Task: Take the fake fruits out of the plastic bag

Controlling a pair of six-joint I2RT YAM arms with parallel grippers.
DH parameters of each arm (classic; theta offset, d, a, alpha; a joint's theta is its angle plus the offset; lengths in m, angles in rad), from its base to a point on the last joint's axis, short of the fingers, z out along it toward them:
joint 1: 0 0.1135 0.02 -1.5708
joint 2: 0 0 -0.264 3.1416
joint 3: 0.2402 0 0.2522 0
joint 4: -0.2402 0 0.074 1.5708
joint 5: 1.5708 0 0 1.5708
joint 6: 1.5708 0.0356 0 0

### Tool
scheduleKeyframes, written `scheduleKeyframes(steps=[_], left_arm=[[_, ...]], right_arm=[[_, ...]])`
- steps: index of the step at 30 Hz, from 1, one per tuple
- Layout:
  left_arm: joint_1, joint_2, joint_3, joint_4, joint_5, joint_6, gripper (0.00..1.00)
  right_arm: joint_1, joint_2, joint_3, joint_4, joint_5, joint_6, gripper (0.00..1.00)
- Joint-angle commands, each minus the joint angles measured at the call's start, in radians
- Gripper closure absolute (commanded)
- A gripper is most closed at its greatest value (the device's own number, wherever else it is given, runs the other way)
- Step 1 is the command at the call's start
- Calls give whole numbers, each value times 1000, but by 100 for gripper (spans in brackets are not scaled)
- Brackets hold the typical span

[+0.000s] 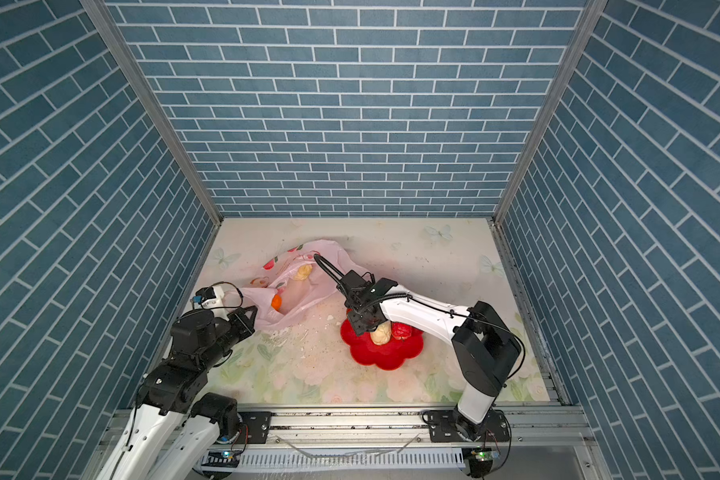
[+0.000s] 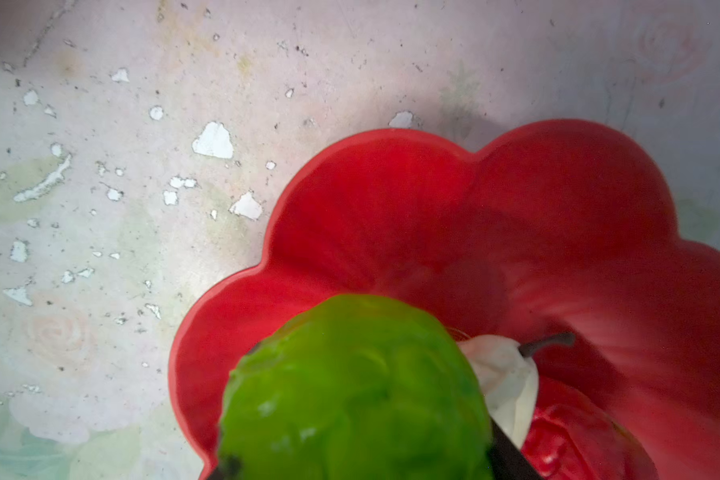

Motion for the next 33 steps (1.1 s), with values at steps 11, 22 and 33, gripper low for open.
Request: scheduleKeyframes(steps=[11,22,33], left_arm=[[-4,5,-9,-18,-12,15,100],[-4,9,-1,-19,-17,23,99],[-4,-5,-1,-29,-21,23,100]], right_arm=[[-14,68,-17,43,-27,-34,68],[-17,101,-23,64,-28,-27,50],[-18,94,-25,65,-20,-22,36]])
